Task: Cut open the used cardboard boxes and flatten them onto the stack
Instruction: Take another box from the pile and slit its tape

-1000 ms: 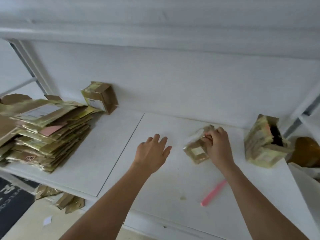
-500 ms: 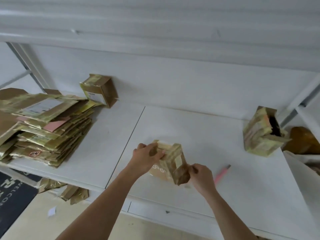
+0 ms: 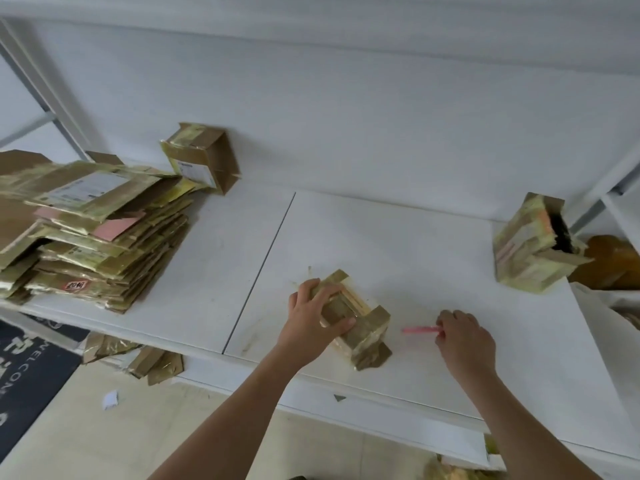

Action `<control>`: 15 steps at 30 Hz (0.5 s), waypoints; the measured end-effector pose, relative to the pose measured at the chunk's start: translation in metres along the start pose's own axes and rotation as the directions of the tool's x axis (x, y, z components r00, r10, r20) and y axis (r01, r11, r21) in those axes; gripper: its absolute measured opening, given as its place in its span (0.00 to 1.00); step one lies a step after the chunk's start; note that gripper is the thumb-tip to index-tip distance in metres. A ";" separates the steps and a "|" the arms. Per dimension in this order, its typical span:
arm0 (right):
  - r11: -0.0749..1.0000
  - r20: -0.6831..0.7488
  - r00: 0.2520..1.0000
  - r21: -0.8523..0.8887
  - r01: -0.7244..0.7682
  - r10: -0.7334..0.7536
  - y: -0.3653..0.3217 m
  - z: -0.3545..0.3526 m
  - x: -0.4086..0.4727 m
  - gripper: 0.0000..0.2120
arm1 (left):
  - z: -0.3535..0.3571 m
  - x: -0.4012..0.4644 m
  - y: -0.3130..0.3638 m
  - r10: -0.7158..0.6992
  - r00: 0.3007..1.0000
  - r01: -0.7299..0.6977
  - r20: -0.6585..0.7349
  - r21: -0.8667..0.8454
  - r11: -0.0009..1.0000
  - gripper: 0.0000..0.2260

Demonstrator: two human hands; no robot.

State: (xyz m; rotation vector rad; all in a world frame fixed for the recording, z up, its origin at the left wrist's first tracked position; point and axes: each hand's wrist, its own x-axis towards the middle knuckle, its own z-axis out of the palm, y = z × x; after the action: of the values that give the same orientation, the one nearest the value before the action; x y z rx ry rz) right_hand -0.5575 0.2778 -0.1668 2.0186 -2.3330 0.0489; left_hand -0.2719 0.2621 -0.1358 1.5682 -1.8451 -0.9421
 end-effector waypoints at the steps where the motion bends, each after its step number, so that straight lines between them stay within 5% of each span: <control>1: 0.992 -0.061 0.998 0.127 -0.023 0.031 -0.005 -0.005 0.003 0.04 | 0.001 -0.001 0.001 -0.012 1.000 0.012 -0.011 -0.011 1.000 0.25; 3: 0.898 -0.124 0.987 0.439 -0.042 0.107 -0.019 -0.022 0.010 0.06 | 0.002 -0.002 0.005 -0.043 0.998 0.041 -0.045 -0.035 0.999 0.29; 6: 0.553 -0.181 0.976 0.829 0.088 0.117 -0.045 -0.051 0.023 0.07 | 0.005 -0.004 0.012 -0.103 0.992 0.095 -0.067 -0.113 0.989 0.32; 11: 0.017 0.012 0.998 1.000 -0.011 -0.066 -0.092 -0.080 0.031 0.05 | 0.003 -0.007 0.022 -0.253 0.962 0.222 -0.102 -0.244 0.944 0.25; 15: 0.009 0.066 0.987 0.998 -0.065 -0.148 -0.116 -0.074 0.035 0.04 | 0.008 -0.004 0.025 -0.318 0.938 0.272 -0.139 -0.276 0.922 0.32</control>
State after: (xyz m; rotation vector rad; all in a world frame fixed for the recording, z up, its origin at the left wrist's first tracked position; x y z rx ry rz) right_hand -0.4465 0.2308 -0.0923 2.4323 -2.4370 2.3731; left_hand -0.2923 0.2697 -0.1203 1.7358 -1.3265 -1.0794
